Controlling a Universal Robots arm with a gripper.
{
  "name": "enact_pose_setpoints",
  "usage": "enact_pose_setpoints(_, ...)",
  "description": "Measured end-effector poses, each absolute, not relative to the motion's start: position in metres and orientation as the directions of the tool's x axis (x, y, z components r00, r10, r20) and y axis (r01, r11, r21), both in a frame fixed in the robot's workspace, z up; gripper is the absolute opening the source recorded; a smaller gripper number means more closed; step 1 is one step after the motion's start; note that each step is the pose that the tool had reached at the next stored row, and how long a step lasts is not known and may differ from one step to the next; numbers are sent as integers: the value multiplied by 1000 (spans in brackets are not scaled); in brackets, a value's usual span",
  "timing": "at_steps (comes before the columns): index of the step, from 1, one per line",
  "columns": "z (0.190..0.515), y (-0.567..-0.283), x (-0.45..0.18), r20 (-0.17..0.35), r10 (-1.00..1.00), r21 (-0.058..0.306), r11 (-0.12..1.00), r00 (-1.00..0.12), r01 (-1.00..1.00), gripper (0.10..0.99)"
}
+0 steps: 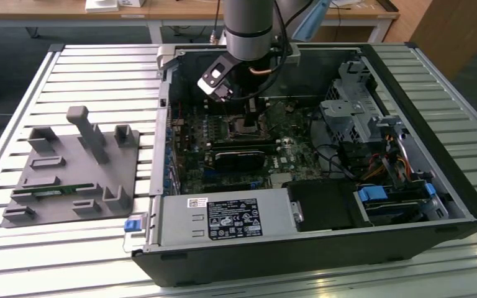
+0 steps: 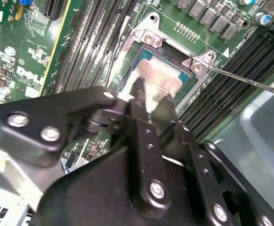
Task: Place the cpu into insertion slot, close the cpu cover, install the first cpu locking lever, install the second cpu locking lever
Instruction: 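Place the cpu into insertion slot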
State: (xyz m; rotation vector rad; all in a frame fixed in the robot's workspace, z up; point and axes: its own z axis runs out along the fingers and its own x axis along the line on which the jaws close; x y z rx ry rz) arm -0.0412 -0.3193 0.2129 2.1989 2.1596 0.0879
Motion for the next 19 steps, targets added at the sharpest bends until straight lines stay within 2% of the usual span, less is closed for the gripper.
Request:
enact_pose_setpoints(2, 214, -319, -41, 0, 1000, 80, -18, 18, 997, 231)
enact_pose_setpoints(3, 214, -320, -41, 0, 1000, 80, -18, 18, 997, 231)
enact_pose_setpoints(5, 215, -319, -41, 0, 1000, 78, -18, 18, 997, 114)
enact_pose_setpoints(19, 220, -320, -41, 0, 1000, 74, -18, 18, 997, 106)
